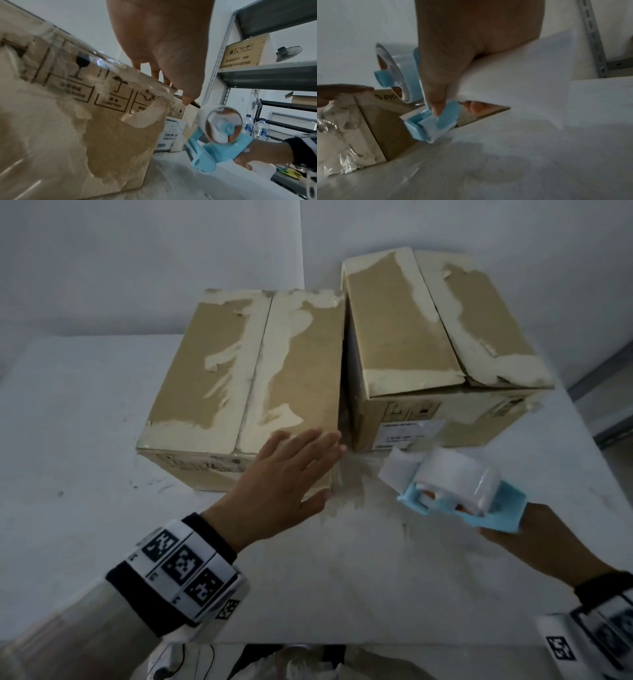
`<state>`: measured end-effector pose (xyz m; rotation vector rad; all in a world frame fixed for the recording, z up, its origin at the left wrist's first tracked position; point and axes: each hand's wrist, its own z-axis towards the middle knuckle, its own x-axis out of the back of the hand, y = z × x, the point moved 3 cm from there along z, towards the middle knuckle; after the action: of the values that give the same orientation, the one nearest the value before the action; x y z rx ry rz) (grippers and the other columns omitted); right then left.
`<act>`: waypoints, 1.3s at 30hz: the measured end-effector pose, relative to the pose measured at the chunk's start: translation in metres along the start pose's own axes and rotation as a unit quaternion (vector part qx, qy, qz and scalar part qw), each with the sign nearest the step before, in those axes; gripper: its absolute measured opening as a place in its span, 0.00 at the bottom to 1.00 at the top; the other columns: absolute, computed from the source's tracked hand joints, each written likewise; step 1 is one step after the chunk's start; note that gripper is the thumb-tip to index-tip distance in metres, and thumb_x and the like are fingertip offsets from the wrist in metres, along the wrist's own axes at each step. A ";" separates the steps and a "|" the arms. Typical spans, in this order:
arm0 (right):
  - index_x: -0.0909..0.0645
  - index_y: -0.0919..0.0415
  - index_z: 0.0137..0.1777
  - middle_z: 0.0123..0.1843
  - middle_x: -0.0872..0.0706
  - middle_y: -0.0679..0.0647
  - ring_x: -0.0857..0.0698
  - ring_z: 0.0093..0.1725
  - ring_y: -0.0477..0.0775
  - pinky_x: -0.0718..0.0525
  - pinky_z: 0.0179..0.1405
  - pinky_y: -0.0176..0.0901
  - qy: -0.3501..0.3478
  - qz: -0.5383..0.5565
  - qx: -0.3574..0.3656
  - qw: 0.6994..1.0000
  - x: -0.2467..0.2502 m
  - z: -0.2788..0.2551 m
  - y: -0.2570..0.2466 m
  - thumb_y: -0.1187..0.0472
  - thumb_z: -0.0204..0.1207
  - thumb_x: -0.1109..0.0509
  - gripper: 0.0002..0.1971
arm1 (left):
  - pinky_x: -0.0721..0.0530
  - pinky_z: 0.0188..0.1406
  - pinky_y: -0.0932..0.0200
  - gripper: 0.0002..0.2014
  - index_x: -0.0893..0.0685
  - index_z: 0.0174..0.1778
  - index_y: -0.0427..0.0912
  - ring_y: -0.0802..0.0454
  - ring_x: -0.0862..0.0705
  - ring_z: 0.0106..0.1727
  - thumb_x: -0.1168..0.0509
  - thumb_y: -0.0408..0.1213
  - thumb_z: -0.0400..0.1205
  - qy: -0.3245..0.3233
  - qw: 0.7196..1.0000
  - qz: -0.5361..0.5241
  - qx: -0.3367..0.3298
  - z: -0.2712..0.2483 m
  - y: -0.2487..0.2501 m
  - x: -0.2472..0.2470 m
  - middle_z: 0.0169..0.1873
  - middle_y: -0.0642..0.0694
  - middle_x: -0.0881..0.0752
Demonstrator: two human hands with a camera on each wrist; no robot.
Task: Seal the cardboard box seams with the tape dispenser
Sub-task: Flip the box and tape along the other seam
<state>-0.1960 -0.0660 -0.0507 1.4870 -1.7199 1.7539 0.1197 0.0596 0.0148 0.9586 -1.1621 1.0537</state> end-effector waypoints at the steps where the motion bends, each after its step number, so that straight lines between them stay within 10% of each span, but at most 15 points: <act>1: 0.23 0.56 0.38 0.30 0.17 0.52 0.13 0.36 0.62 0.19 0.34 0.50 0.006 -0.012 -0.002 1.000 -0.002 -0.002 -0.001 0.49 0.61 0.20 0.17 | 0.22 0.61 0.44 0.26 0.25 0.70 0.43 0.45 0.25 0.70 0.45 0.50 0.78 0.002 1.000 0.000 -0.006 0.002 -0.002 0.003 0.70 0.44 0.22; 6: 0.23 0.72 0.45 0.36 0.16 0.67 0.17 0.33 0.71 0.25 0.29 0.50 0.023 -0.145 0.049 0.988 -0.021 -0.001 0.001 0.72 0.52 0.16 0.23 | 0.20 0.52 0.45 0.22 0.19 0.61 0.44 0.47 0.28 0.62 0.45 0.51 0.77 -0.009 0.999 0.012 -0.029 0.013 -0.004 0.010 0.64 0.43 0.19; 13: 0.20 0.72 0.44 0.37 0.17 0.69 0.17 0.35 0.74 0.30 0.34 0.53 0.012 -0.223 0.006 0.975 -0.037 0.012 0.012 0.56 0.51 0.21 0.24 | 0.18 0.50 0.48 0.22 0.20 0.60 0.42 0.41 0.18 0.58 0.45 0.50 0.77 -0.024 0.999 -0.013 -0.047 0.017 -0.002 0.017 0.61 0.40 0.18; 19: 0.32 0.59 0.72 0.73 0.28 0.60 0.32 0.75 0.59 0.39 0.73 0.58 -0.069 -0.249 -0.099 0.961 -0.022 0.012 0.003 0.59 0.65 0.25 0.34 | 0.29 0.65 0.49 0.27 0.30 0.72 0.42 0.45 0.24 0.68 0.51 0.54 0.82 0.023 0.987 -0.155 0.039 -0.007 -0.031 0.047 0.71 0.39 0.25; 25: 0.28 0.66 0.68 0.68 0.23 0.63 0.23 0.60 0.58 0.30 0.57 0.45 0.132 0.036 0.019 0.990 -0.020 0.002 -0.107 0.54 0.72 0.40 0.26 | 0.37 0.72 0.46 0.27 0.27 0.71 0.37 0.44 0.31 0.74 0.52 0.49 0.82 0.078 0.978 -0.085 0.175 -0.063 -0.095 0.053 0.72 0.37 0.26; 28: 0.37 0.59 0.76 0.74 0.32 0.48 0.29 0.69 0.41 0.34 0.67 0.29 0.093 0.118 0.110 0.983 -0.054 0.000 -0.166 0.40 0.75 0.49 0.33 | 0.49 0.78 0.46 0.28 0.37 0.78 0.41 0.55 0.46 0.80 0.55 0.51 0.84 0.084 0.949 -0.125 0.278 -0.087 -0.116 0.046 0.80 0.42 0.39; 32: 0.54 0.62 0.79 0.73 0.48 0.33 0.45 0.68 0.14 0.45 0.64 0.10 0.061 0.259 0.171 0.949 -0.096 0.007 -0.203 0.56 0.80 0.50 0.30 | 0.44 0.73 0.65 0.28 0.52 0.81 0.43 0.61 0.45 0.77 0.54 0.45 0.86 0.109 0.868 -0.282 0.395 -0.101 -0.124 0.039 0.79 0.51 0.45; 35: 0.61 0.56 0.79 0.76 0.49 0.32 0.45 0.75 0.25 0.44 0.74 0.23 0.079 0.329 0.171 0.925 -0.121 0.009 -0.212 0.48 0.80 0.48 0.33 | 0.38 0.61 0.71 0.27 0.48 0.81 0.44 0.63 0.37 0.66 0.53 0.46 0.86 0.131 0.803 -0.389 0.432 -0.109 -0.117 0.024 0.68 0.55 0.34; 37: 0.60 0.55 0.79 0.82 0.49 0.44 0.46 0.81 0.40 0.45 0.80 0.39 0.105 0.345 0.172 0.917 -0.130 0.008 -0.210 0.37 0.77 0.49 0.38 | 0.35 0.66 0.66 0.25 0.43 0.80 0.45 0.64 0.34 0.68 0.54 0.47 0.86 0.154 0.774 -0.439 0.428 -0.115 -0.120 0.014 0.69 0.57 0.32; 39: 0.53 0.59 0.80 0.81 0.42 0.64 0.39 0.80 0.56 0.38 0.77 0.35 0.105 0.340 0.152 0.922 -0.133 0.007 -0.204 0.31 0.74 0.50 0.43 | 0.32 0.74 0.56 0.24 0.36 0.78 0.48 0.61 0.28 0.70 0.55 0.49 0.86 0.164 0.772 -0.466 0.400 -0.122 -0.126 0.006 0.71 0.55 0.27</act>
<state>0.0224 0.0404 -0.0380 0.7635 -2.0636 2.5089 0.2709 0.1469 -0.0031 1.6771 0.2024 0.7842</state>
